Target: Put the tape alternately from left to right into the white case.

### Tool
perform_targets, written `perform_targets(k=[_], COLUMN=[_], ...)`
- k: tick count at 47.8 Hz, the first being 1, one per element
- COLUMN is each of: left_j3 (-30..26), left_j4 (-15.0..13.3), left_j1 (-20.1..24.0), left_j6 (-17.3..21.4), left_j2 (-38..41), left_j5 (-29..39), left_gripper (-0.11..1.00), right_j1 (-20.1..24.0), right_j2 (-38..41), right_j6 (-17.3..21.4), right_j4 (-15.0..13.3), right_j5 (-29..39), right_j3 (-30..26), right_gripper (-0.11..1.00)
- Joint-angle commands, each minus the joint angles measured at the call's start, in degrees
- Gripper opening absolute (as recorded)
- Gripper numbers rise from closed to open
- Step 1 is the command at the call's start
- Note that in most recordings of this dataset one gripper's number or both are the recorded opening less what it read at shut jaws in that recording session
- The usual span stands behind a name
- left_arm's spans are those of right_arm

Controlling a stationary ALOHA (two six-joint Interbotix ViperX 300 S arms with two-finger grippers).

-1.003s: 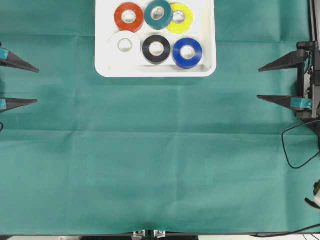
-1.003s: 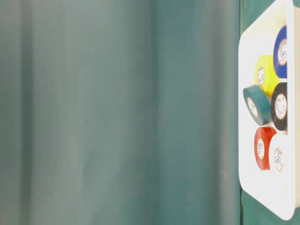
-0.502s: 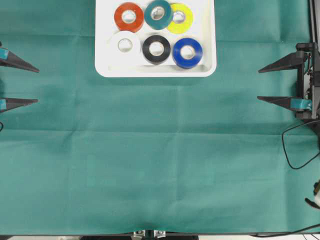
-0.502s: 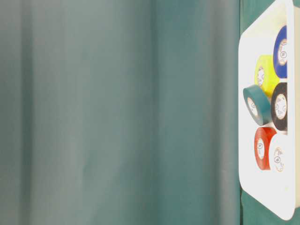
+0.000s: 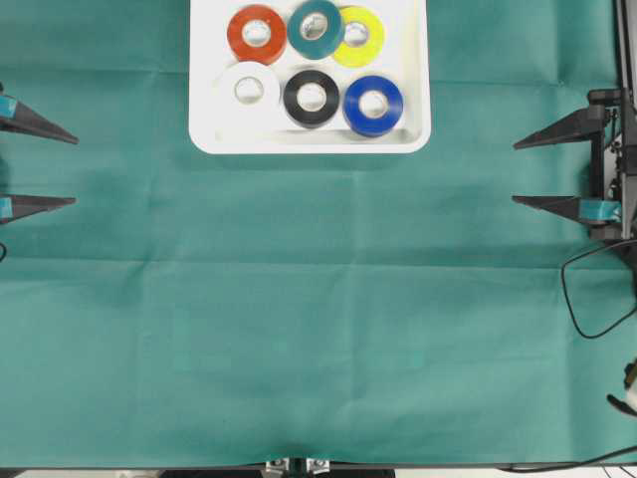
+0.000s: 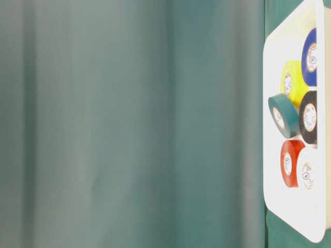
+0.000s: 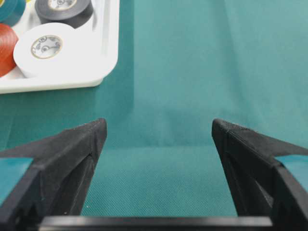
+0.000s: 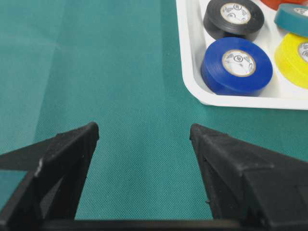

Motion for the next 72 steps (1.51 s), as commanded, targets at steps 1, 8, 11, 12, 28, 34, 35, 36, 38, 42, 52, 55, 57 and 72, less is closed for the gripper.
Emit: perform_targets(k=[1, 8, 11, 12, 28, 34, 35, 36, 38, 42, 52, 55, 57, 72], left_j3=[-0.9, -0.9, -0.9, -0.9, -0.9, -0.9, -0.9, -0.9, -0.9, -0.9, -0.7, -0.7, -0.7, -1.1], left_j4=[-0.1, 0.0, -0.1, -0.1, -0.1, -0.1, -0.1, -0.1, -0.1, 0.0, 0.0, 0.0, 0.0, -0.1], left_j1=[0.3, 0.3, 0.3, 0.3, 0.3, 0.3, 0.3, 0.3, 0.3, 0.3, 0.3, 0.3, 0.3, 0.4], left_j6=[0.0, 0.1, 0.0, 0.1, 0.1, 0.1, 0.1, 0.1, 0.1, 0.1, 0.2, 0.3, 0.3, -0.1], left_j2=[0.5, 0.5, 0.5, 0.5, 0.5, 0.5, 0.5, 0.5, 0.5, 0.5, 0.6, 0.6, 0.6, 1.0], left_j5=[-0.4, -0.4, -0.4, -0.4, -0.4, -0.4, -0.5, -0.5, -0.5, -0.5, -0.9, -0.9, -0.9, -0.4], left_gripper=[0.74, 0.74, 0.75, 0.74, 0.75, 0.75, 0.75, 0.75, 0.74, 0.75, 0.74, 0.75, 0.74, 0.75], right_j1=[-0.1, -0.1, -0.1, -0.1, -0.1, -0.1, -0.1, -0.1, -0.1, -0.1, -0.1, -0.1, -0.1, -0.1], right_j2=[0.5, 0.5, 0.5, 0.5, 0.5, 0.5, 0.5, 0.5, 0.5, 0.6, 0.8, 0.9, 0.9, 0.8], right_j6=[0.0, 0.0, 0.0, 0.0, -0.1, 0.0, -0.1, 0.0, 0.0, -0.1, -0.1, -0.1, -0.1, -0.1], right_j4=[0.1, 0.1, 0.1, 0.1, 0.1, 0.1, 0.1, 0.1, 0.1, 0.1, -0.1, -0.1, -0.1, -0.1], right_j5=[-0.4, -0.4, -0.4, -0.4, -0.4, -0.4, -0.4, -0.4, -0.5, -0.6, -0.6, -0.6, -0.6, -0.6], right_j3=[-0.8, -0.8, -0.8, -0.8, -0.8, -0.8, -0.8, -0.8, -0.7, -0.7, -0.7, -0.7, -0.6, -1.6], right_gripper=[0.84, 0.84, 0.84, 0.84, 0.83, 0.84, 0.84, 0.84, 0.84, 0.84, 0.84, 0.84, 0.84, 0.84])
